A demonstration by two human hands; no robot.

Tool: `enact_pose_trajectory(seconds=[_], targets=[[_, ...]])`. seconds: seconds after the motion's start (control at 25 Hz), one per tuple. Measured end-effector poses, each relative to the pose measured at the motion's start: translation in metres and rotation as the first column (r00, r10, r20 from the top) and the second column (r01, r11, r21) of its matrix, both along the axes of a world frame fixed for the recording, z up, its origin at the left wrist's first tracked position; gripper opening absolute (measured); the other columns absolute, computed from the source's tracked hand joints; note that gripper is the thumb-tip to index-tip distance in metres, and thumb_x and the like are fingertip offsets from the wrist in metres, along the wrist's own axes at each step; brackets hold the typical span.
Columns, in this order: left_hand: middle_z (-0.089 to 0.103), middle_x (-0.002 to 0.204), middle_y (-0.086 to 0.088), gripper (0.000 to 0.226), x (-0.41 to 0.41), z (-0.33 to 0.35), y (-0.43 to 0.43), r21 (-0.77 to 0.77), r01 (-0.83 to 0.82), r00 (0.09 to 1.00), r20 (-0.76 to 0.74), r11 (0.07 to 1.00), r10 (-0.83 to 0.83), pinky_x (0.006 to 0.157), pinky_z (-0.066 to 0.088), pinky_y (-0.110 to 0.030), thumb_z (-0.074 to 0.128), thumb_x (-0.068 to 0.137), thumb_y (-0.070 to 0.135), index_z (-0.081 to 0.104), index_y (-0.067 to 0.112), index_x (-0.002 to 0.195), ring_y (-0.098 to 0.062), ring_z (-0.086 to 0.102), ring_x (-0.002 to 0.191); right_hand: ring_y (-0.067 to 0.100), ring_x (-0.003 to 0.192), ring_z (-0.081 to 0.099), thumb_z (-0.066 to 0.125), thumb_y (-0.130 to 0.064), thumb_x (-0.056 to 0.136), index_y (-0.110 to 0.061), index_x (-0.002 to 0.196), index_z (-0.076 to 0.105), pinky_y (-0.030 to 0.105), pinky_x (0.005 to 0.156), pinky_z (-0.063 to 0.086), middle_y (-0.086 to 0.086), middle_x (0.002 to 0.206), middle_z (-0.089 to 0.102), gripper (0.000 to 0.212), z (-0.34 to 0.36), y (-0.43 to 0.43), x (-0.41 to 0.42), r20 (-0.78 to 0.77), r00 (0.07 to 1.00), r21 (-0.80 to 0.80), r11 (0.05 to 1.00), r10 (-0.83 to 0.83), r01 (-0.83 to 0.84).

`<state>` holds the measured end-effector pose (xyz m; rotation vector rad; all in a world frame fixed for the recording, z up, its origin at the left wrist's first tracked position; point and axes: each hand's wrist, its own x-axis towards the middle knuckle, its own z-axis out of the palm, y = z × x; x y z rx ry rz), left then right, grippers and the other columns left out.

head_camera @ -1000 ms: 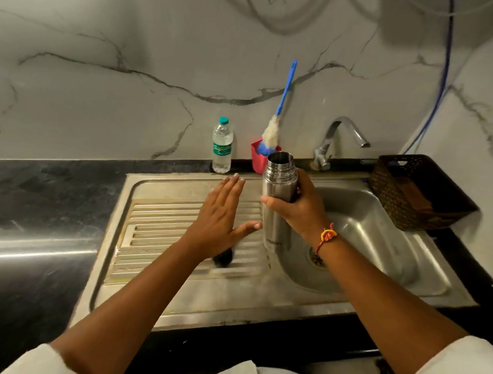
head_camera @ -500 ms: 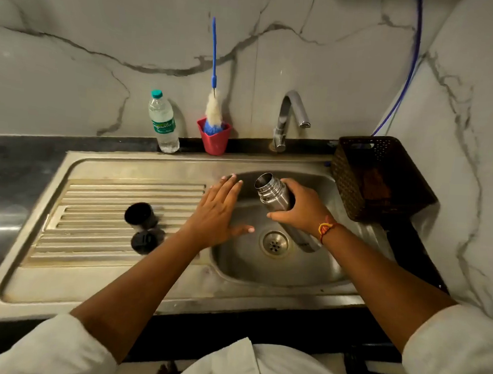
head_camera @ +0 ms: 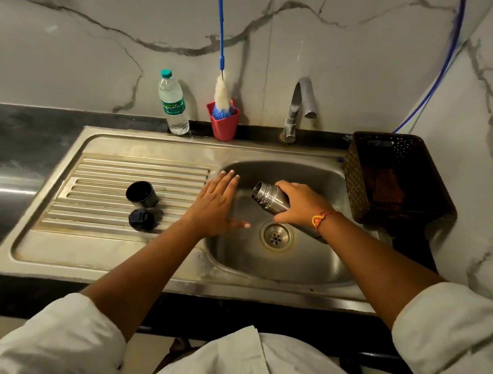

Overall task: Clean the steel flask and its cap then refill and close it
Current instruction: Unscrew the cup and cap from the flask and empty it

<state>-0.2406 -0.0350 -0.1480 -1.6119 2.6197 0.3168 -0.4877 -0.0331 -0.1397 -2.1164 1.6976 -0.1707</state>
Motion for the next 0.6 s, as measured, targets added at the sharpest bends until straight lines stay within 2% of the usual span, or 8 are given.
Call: enact_pose_trajectory(seconds=[0.24, 0.44, 0.6], targets=[[-0.005, 0.17, -0.012, 0.127, 0.006, -0.008, -0.001, 0.025, -0.031, 0.999, 0.01, 0.999, 0.03, 0.127, -0.002, -0.044, 0.054, 0.078, 0.083, -0.003, 0.008, 0.161, -0.027, -0.009, 0.157, 0.023, 0.085, 0.059, 0.072, -0.051, 0.056, -0.028, 0.117, 0.049, 0.041, 0.071, 0.057, 0.0, 0.103, 0.059, 0.069, -0.003, -0.007, 0.0, -0.131, 0.989, 0.038, 0.997, 0.066, -0.062], [-0.006, 0.17, -0.013, 0.13, 0.011, -0.011, -0.001, 0.042, -0.025, 0.999, 0.024, 0.999, 0.024, 0.128, 0.001, -0.046, 0.055, 0.076, 0.085, -0.005, 0.007, 0.161, -0.028, -0.01, 0.157, 0.02, 0.08, 0.057, 0.069, -0.053, 0.054, -0.032, 0.108, 0.048, 0.039, 0.069, 0.056, -0.003, 0.097, 0.057, 0.061, -0.006, -0.005, -0.001, -0.205, 0.975, 0.052, 0.996, 0.081, -0.072], [-0.006, 0.17, -0.013, 0.131, 0.012, -0.01, -0.001, 0.042, -0.021, 1.0, 0.015, 0.999, 0.021, 0.128, 0.001, -0.047, 0.053, 0.074, 0.086, -0.005, 0.006, 0.161, -0.029, -0.009, 0.157, 0.02, 0.081, 0.057, 0.071, -0.052, 0.056, -0.033, 0.11, 0.048, 0.035, 0.068, 0.055, -0.003, 0.096, 0.056, 0.062, -0.005, -0.004, -0.003, -0.24, 0.966, 0.06, 0.995, 0.097, -0.085]])
